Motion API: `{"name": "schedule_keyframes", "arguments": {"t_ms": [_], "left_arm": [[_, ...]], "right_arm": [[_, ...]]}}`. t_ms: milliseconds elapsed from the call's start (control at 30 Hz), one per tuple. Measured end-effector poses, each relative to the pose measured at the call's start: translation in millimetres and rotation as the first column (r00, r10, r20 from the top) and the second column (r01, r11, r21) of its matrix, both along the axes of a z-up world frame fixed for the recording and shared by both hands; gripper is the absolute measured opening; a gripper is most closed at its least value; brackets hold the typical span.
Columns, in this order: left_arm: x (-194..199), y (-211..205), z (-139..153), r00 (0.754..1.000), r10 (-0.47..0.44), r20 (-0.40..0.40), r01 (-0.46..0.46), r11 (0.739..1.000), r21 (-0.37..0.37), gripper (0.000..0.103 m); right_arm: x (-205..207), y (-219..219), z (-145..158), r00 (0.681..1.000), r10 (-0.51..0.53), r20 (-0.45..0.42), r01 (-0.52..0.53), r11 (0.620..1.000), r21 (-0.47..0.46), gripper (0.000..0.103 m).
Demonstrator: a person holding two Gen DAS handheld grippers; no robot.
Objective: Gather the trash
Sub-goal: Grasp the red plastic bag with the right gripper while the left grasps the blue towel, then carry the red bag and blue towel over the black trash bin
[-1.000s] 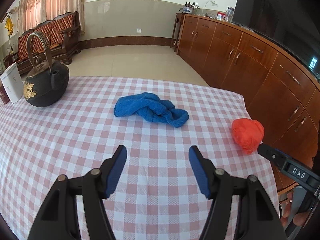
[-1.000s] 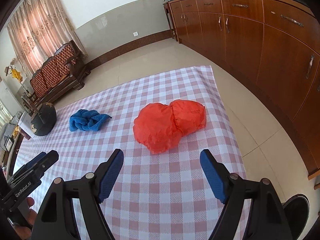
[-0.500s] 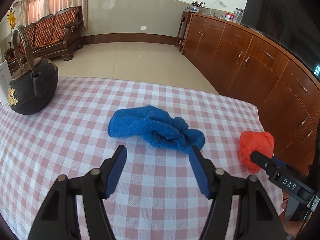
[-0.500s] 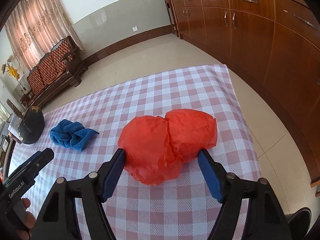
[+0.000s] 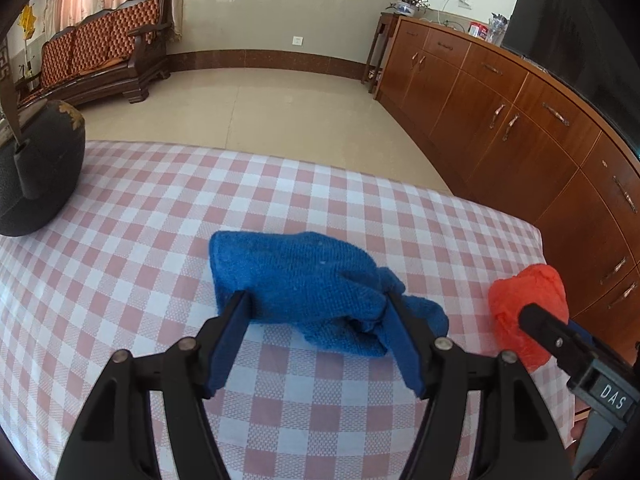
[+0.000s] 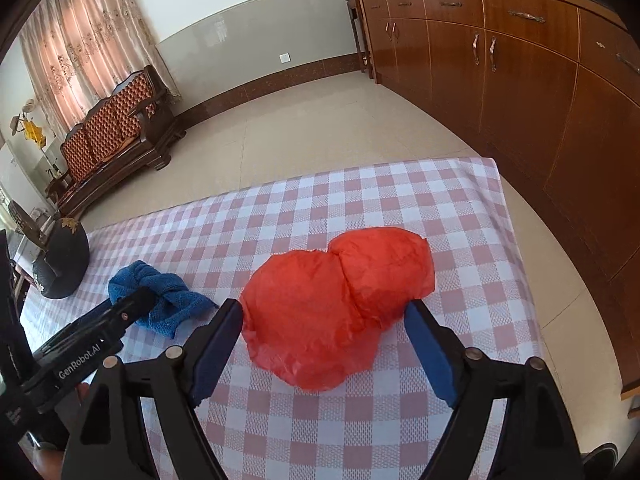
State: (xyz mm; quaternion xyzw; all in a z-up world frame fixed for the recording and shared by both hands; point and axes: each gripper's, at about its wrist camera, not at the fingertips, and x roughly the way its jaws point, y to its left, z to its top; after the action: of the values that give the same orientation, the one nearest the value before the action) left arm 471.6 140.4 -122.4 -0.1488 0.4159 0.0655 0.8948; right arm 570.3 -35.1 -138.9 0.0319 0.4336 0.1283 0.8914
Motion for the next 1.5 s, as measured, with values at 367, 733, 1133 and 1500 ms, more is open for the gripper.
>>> {"name": "schedule_keyframes", "arguments": {"t_ms": [367,733,1133,1500], "left_arm": [[-19,-4,4,0.998,-0.005,0.058,0.005,1.000,-0.003,0.026],[-91,-20,27,0.993,-0.087,0.084,0.088,0.996,-0.011,0.025],[-177,-58,43,0.984,-0.157,0.085,0.157,0.988,0.005,0.025],[-245,-86,59,0.973,-0.202,0.109,0.201,0.979,0.022,0.026]], "right_arm": [[-2,5,-6,0.999,0.030,0.017,-0.030,0.999,0.029,0.039],[-62,-8,18,0.997,0.071,0.034,-0.073,0.996,0.047,0.037],[-192,-40,38,0.997,0.076,0.029,-0.077,0.995,0.065,0.037],[-289,-79,51,0.999,0.032,0.017,-0.033,0.995,0.097,0.037]]}}
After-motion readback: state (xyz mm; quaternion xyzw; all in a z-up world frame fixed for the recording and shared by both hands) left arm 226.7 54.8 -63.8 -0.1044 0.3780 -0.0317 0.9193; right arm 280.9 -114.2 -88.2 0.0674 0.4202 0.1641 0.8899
